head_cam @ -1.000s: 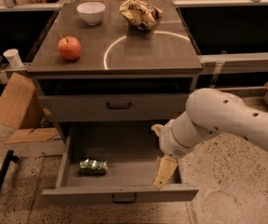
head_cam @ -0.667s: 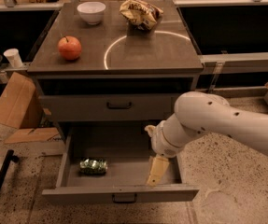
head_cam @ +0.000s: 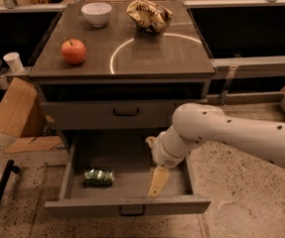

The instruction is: Pick green can from middle drawer and place on counter

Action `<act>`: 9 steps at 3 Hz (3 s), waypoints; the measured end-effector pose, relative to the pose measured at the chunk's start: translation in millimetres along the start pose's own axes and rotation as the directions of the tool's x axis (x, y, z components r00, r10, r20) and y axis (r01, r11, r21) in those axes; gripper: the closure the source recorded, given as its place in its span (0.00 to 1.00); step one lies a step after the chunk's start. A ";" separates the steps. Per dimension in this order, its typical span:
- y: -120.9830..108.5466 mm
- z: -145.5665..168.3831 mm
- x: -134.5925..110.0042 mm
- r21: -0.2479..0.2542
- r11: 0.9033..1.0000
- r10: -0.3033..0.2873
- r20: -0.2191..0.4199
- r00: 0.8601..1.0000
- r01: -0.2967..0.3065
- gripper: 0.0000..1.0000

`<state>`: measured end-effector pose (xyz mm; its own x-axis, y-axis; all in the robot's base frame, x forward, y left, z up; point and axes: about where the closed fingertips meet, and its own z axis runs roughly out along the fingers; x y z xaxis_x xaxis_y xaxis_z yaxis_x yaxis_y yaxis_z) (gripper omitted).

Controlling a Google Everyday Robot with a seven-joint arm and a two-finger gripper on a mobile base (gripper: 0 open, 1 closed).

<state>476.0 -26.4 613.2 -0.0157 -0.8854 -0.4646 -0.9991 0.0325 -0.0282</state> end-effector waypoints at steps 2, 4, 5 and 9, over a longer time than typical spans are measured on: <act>-31.1 88.5 -25.5 -0.079 0.996 -0.043 0.071 0.997 0.049 0.00; -51.2 164.2 -45.6 -0.105 0.993 -0.046 0.142 0.989 0.062 0.00; -67.3 193.2 -49.5 -0.058 0.998 -0.006 0.160 0.987 0.016 0.00; -98.8 302.7 -48.5 0.012 1.000 0.009 0.100 0.995 -0.010 0.27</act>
Offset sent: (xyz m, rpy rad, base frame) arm 0.0487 0.0889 -0.1039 0.1206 0.0908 0.1179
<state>587.6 153.7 370.7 -0.0207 -0.8342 -0.5510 -0.9983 0.0472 -0.0340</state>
